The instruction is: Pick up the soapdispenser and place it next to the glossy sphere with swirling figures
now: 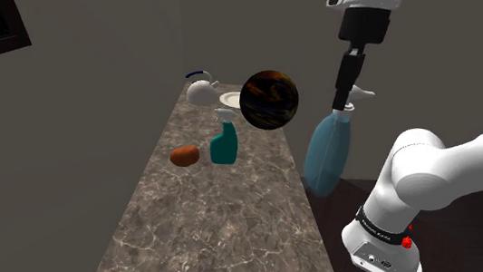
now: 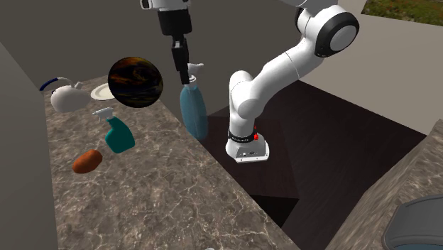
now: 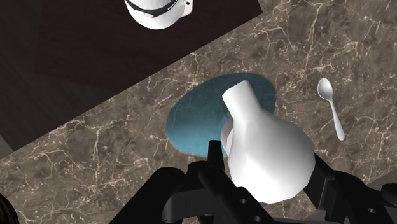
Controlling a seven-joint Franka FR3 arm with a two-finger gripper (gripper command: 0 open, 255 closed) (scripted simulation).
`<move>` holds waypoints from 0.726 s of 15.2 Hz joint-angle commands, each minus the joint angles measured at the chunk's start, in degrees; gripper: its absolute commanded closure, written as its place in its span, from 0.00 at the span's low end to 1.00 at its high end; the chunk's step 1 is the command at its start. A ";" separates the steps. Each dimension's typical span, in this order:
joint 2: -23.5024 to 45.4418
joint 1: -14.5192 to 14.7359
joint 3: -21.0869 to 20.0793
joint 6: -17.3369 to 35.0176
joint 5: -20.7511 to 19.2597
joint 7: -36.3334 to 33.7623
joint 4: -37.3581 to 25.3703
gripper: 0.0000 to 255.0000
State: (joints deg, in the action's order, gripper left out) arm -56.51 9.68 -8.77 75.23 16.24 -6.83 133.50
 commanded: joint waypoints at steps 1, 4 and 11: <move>0.87 -0.08 0.34 -1.18 -0.29 -0.09 -2.04 1.00; 2.16 -0.13 0.59 -2.93 -0.47 -0.48 -5.10 1.00; 5.41 -0.22 1.10 -7.06 -0.78 -1.43 -12.55 1.00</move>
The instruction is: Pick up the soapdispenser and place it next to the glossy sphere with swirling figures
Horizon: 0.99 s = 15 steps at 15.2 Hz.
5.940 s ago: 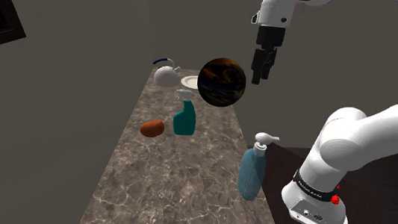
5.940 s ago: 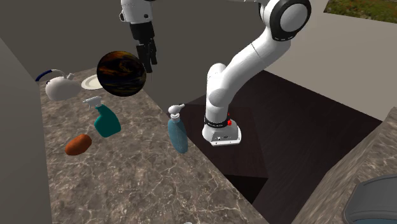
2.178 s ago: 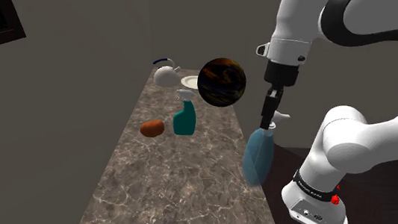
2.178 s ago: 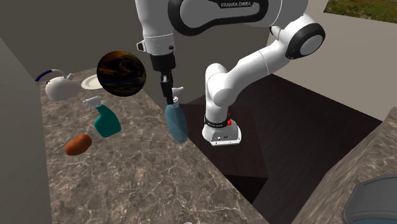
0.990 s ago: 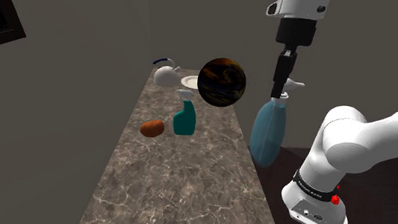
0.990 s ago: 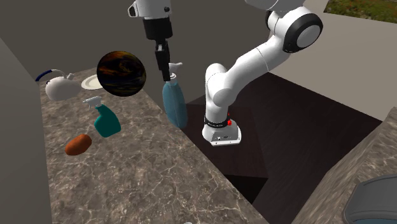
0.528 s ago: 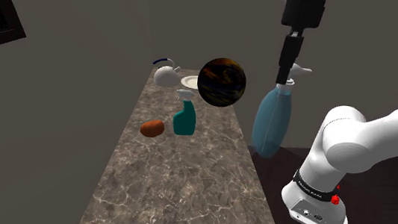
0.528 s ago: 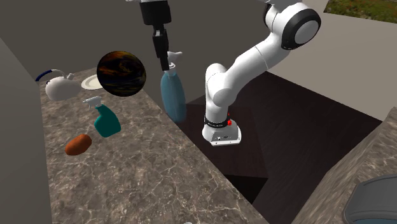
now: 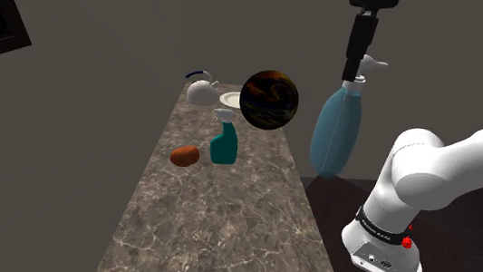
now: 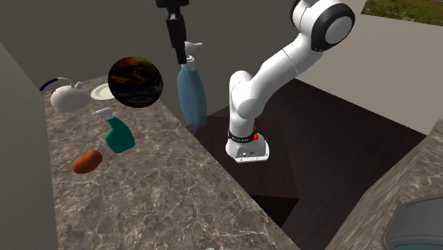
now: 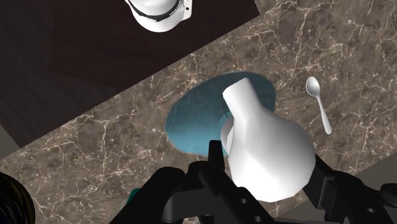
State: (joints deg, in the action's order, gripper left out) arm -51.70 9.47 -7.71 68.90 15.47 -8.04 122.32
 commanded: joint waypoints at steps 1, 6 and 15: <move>1.10 -0.02 0.11 -1.33 -0.04 -0.36 -2.48 1.00; 3.70 -0.05 0.40 -4.37 -0.16 -1.12 -8.17 1.00; 8.96 -0.06 0.82 -10.14 -0.16 -2.69 -19.32 1.00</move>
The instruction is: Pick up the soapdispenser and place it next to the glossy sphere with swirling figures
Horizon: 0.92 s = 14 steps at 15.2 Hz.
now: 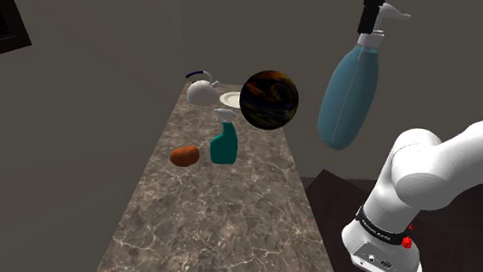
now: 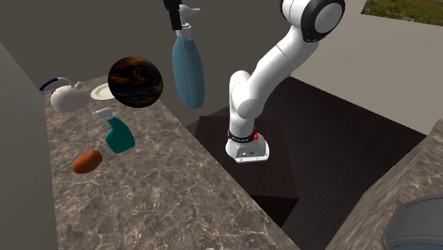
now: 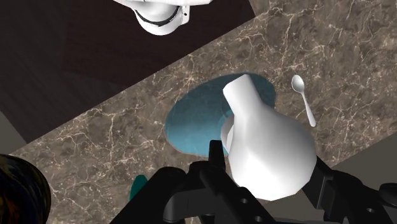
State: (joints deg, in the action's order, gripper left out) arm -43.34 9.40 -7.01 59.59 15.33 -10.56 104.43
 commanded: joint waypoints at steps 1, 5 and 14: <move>1.24 0.01 0.15 -1.49 -0.01 -0.35 -2.76 1.00; 3.32 0.00 1.38 -2.95 -0.97 0.63 -6.02 1.00; 11.03 -0.27 11.67 -2.16 -8.96 13.46 -11.05 1.00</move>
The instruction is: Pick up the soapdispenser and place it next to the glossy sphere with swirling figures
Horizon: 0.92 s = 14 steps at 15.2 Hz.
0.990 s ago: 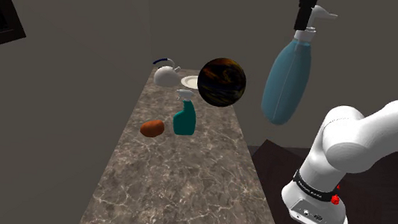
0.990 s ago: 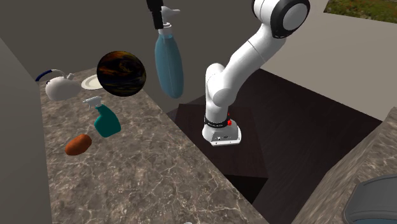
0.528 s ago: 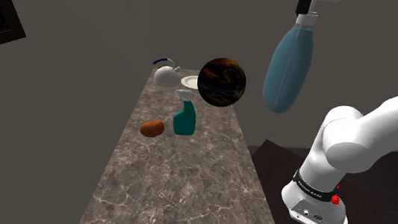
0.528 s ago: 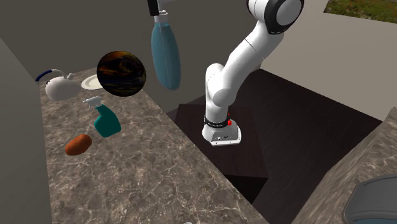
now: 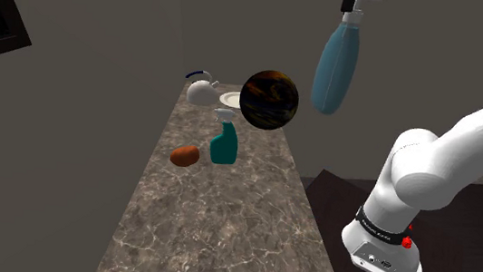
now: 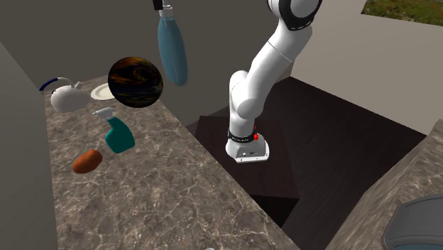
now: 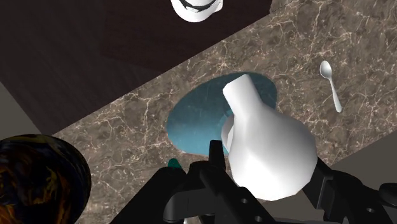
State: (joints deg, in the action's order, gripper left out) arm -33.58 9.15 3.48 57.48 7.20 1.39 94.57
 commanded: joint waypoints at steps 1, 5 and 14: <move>2.39 -0.08 2.32 0.04 -1.52 2.95 -2.09 1.00; 7.45 -0.40 6.94 0.26 -3.81 8.80 -6.47 1.00; 23.35 -2.38 18.30 -0.96 -4.44 23.14 -22.25 1.00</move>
State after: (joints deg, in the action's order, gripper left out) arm -12.89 7.16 20.15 56.84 2.45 22.36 75.06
